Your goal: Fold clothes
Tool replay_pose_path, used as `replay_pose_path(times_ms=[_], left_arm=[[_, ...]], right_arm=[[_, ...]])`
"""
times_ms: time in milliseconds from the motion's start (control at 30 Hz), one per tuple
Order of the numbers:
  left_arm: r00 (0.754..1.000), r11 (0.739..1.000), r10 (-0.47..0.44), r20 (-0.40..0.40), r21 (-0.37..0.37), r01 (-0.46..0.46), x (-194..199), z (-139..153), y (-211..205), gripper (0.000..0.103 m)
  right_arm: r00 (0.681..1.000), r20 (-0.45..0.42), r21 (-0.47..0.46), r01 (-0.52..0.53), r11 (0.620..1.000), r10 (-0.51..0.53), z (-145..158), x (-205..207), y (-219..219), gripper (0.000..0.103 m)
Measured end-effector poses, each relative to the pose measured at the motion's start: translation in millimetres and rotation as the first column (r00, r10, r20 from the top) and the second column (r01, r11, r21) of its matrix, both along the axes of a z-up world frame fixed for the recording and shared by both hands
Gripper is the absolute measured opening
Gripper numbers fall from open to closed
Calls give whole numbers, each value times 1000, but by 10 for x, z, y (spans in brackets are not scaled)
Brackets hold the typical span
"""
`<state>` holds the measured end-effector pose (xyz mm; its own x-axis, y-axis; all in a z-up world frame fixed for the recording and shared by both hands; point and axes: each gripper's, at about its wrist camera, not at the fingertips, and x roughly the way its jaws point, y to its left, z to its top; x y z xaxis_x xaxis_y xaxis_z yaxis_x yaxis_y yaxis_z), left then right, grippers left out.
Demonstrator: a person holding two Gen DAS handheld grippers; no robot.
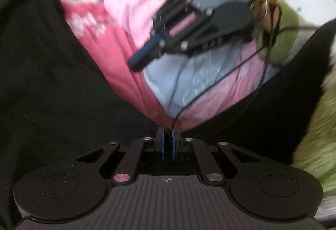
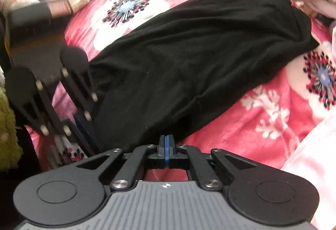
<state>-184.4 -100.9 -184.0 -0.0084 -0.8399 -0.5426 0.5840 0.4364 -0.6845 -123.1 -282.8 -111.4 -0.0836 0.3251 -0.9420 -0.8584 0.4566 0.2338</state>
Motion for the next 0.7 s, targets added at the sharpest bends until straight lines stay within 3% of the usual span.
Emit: replay_pose_path(times_ms=[267, 333, 400, 500, 633, 700], left_arm=[[993, 985, -98, 66, 149, 88, -122, -328, -302, 6], [992, 983, -108, 58, 154, 98, -159, -338, -297, 10], [993, 985, -114, 37, 135, 108, -190, -324, -260, 36], [995, 989, -99, 33, 112, 94, -279, -231, -127, 50], [995, 989, -74, 73, 131, 64, -417, -24, 158, 57], [994, 987, -60, 91, 154, 45, -467, 70, 354, 59]], right_arm=[[995, -82, 32, 58, 998, -55, -255, -16, -67, 2], [991, -106, 41, 82, 996, -78, -303, -7, -75, 2], [987, -125, 49, 112, 992, -106, -343, 0, -92, 2], [983, -152, 57, 111, 992, -101, -393, -48, -64, 3], [986, -164, 63, 34, 997, -23, -426, -227, 65, 3], [988, -143, 54, -54, 997, 61, -436, -363, 165, 4]])
